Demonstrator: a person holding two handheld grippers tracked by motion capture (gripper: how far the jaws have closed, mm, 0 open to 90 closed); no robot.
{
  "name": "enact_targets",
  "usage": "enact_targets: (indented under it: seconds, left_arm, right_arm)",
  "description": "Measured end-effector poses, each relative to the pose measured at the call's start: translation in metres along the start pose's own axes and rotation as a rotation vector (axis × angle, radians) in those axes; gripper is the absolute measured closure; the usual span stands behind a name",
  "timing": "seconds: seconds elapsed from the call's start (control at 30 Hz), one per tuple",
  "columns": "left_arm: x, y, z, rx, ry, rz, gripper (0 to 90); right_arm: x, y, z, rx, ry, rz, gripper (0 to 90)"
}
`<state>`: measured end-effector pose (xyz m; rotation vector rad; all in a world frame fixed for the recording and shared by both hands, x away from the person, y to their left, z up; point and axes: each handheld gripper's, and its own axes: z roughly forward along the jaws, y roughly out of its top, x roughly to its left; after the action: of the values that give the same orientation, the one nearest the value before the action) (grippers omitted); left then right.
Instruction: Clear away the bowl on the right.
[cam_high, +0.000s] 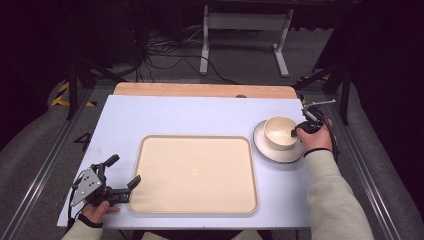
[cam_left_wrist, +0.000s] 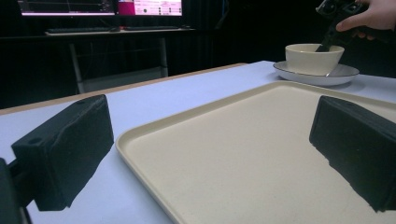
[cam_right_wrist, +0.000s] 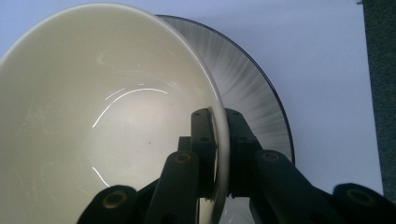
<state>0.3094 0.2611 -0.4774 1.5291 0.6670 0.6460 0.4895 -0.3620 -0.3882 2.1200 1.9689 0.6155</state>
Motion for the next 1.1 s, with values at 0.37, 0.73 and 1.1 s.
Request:
enact_targets:
  seconds: [0.37,0.73,1.1]
  left_arm:
    - [0.0,0.0,0.0,0.0,0.0,-0.001,0.2]
    - [0.0,0.0,0.0,-0.001,-0.002,0.004,0.2]
    - [0.0,0.0,0.0,-0.001,-0.001,0.005,0.2]
  right_arm:
    - [0.007,0.002,-0.009,-0.001,-0.028,-0.031,84.0]
    - [0.013,0.006,-0.036,-0.015,-0.015,0.016,83.8]
    - [0.021,0.008,-0.058,-0.033,-0.008,-0.012,83.8]
